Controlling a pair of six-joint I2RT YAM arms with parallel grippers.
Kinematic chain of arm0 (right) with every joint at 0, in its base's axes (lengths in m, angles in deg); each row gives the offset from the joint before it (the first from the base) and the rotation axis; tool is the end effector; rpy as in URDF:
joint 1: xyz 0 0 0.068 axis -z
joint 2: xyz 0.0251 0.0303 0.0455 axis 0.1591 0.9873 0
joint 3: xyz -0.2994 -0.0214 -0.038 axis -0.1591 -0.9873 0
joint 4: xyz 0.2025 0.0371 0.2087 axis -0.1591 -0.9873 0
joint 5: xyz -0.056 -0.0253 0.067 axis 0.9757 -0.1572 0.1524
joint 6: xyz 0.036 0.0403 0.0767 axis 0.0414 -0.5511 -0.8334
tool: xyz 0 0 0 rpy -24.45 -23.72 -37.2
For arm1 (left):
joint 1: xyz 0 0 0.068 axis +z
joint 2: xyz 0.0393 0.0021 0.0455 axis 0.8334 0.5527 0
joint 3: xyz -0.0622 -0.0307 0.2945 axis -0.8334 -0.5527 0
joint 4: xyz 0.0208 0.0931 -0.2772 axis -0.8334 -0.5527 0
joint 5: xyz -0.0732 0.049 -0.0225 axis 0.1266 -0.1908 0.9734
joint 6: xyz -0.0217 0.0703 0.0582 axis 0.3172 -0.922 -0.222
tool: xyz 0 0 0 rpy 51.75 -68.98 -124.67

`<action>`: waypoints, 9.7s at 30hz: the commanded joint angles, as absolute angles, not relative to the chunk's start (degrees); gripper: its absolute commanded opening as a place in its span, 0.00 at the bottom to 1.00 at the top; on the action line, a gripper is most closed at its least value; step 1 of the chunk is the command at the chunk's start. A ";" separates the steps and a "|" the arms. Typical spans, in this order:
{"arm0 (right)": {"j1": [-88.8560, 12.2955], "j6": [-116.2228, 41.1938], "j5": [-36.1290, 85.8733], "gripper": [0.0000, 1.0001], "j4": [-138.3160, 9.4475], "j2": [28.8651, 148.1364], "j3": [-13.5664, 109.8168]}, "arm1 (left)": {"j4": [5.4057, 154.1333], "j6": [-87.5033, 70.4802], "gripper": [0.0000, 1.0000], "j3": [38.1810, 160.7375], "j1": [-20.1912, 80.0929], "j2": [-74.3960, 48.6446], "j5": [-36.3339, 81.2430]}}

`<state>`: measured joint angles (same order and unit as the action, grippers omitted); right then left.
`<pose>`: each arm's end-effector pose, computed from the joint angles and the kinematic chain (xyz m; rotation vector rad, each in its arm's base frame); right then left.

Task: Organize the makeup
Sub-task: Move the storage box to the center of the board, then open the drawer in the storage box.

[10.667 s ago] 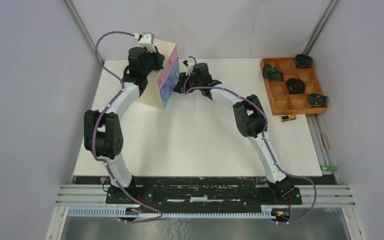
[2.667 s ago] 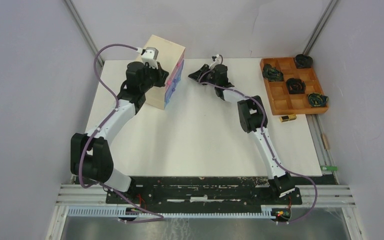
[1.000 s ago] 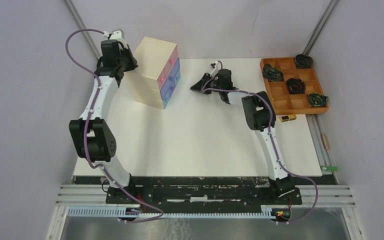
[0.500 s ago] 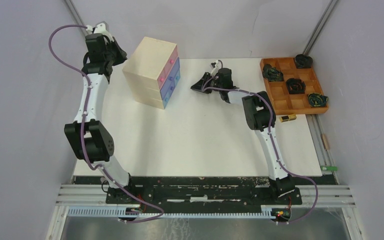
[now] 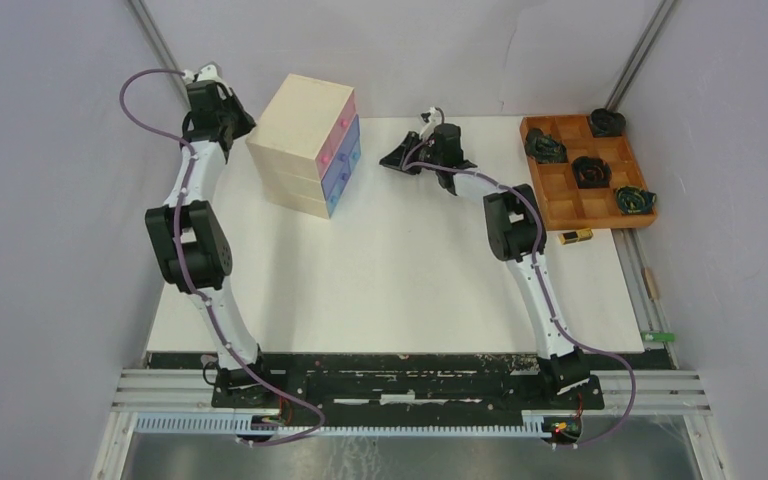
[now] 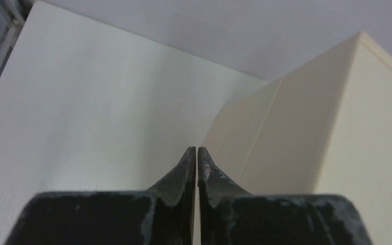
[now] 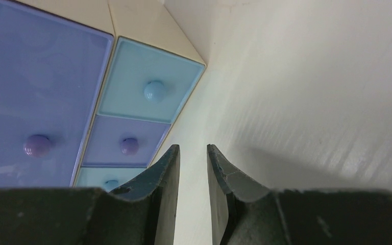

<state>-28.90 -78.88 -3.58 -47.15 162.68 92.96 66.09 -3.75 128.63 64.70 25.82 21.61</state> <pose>0.6287 0.2788 0.0828 0.0336 2.0756 1.3644 0.5648 0.0709 0.3144 -0.3438 1.9688 -0.2199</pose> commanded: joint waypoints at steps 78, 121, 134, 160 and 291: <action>-28.10 -94.37 4.89 0.33 -44.64 179.33 116.31 | 76.88 -5.61 0.03 116.53 57.72 45.31 64.47; -29.12 -81.41 -8.16 0.30 -29.60 136.03 42.53 | 63.51 -14.12 0.03 105.48 57.26 29.59 48.91; -22.75 -67.56 4.00 0.54 -58.51 137.62 59.41 | 64.44 -7.87 0.09 119.48 66.07 29.39 38.26; -21.83 -60.93 10.26 0.56 -65.08 103.47 26.01 | 52.30 -12.94 0.29 117.55 50.83 -6.94 40.02; -28.58 -97.79 -14.07 0.51 12.14 132.80 18.78 | 51.20 -16.93 0.03 89.62 37.20 -4.16 22.09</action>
